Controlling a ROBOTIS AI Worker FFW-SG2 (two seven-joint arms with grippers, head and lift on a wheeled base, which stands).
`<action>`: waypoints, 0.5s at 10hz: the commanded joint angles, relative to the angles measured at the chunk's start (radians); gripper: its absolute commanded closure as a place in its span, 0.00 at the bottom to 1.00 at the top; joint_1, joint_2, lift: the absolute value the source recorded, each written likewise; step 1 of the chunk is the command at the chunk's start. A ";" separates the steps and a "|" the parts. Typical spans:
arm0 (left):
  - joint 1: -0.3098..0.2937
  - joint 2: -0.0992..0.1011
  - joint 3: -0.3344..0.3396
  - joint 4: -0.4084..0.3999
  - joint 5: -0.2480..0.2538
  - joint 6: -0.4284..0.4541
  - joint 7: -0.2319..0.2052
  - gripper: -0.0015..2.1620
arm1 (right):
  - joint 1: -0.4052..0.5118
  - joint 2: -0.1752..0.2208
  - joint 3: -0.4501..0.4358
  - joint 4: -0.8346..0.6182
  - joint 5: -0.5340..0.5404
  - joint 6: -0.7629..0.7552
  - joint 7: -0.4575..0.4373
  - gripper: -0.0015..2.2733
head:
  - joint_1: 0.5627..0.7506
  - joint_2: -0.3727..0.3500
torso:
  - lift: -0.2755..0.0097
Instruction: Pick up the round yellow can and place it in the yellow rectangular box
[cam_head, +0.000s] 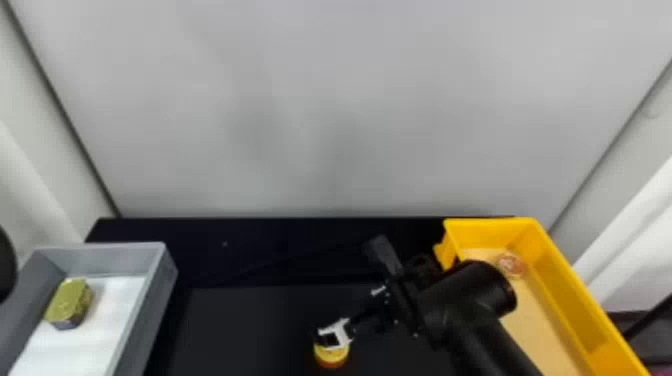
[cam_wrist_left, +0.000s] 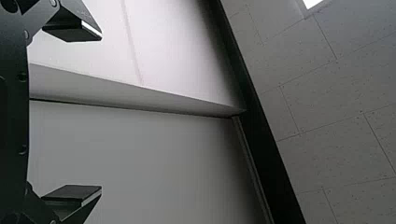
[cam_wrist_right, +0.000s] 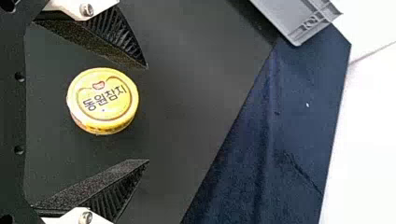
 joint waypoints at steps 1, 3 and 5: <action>-0.005 0.000 -0.004 0.001 0.000 0.000 0.000 0.06 | -0.015 0.014 0.005 0.037 0.035 -0.026 0.009 0.02 | 0.70 0.41 | 0.96; -0.008 0.000 -0.005 0.002 -0.001 0.000 0.000 0.06 | -0.015 0.019 0.014 0.053 0.035 -0.034 0.015 0.02 | 0.70 0.41 | 0.96; -0.007 0.000 -0.005 0.002 -0.001 -0.001 0.000 0.06 | -0.014 0.020 0.037 0.045 0.036 -0.026 0.035 0.02 | 0.70 0.41 | 0.96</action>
